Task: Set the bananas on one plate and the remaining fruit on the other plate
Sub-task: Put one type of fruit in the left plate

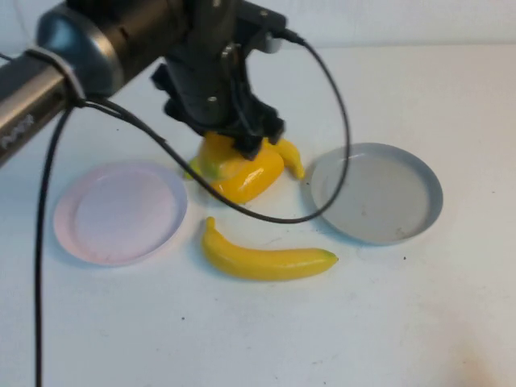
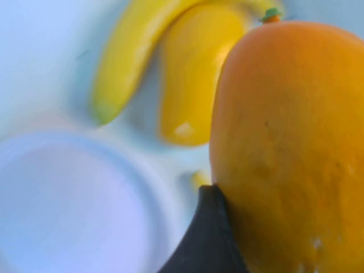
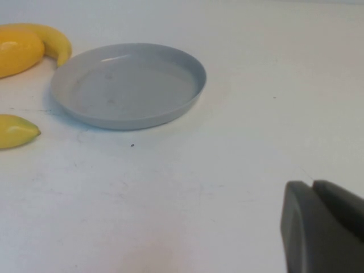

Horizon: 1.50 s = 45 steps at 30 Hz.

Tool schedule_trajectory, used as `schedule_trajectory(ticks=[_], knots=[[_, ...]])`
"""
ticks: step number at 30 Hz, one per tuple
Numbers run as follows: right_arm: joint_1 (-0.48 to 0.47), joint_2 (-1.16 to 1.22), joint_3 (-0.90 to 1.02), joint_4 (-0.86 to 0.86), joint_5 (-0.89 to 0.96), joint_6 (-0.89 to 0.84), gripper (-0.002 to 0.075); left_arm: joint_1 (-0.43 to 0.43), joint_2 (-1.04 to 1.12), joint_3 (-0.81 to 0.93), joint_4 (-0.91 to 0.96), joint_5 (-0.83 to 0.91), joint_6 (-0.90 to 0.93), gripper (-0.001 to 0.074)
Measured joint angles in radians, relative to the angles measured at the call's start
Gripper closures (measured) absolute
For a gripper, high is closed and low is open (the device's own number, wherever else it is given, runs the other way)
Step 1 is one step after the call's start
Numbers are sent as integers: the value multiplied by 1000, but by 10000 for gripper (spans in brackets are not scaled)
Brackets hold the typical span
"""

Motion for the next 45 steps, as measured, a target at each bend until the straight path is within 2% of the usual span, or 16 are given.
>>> schedule_trajectory(ticks=[6, 9, 16, 23, 29, 33, 35, 41, 45], knots=[[0, 0, 0, 0, 0, 0, 742, 195, -52, 178, 36, 2, -6, 217], [0, 0, 0, 0, 0, 0, 742, 262, -52, 261, 39, -21, -6, 217], [0, 0, 0, 0, 0, 0, 742, 333, -54, 407, 56, -157, 0, 217], [0, 0, 0, 0, 0, 0, 742, 403, 3, 423, 66, -218, 4, 217], [0, 0, 0, 0, 0, 0, 742, 429, 32, 423, 62, -240, 6, 212], [0, 0, 0, 0, 0, 0, 742, 429, 32, 423, 53, -240, 6, 99], [0, 0, 0, 0, 0, 0, 742, 429, 32, 423, 49, -241, 2, 69], [0, 0, 0, 0, 0, 0, 742, 429, 27, 360, 19, -206, -15, 66], [0, 0, 0, 0, 0, 0, 741, 395, 0, 282, -74, -194, 77, 66]])
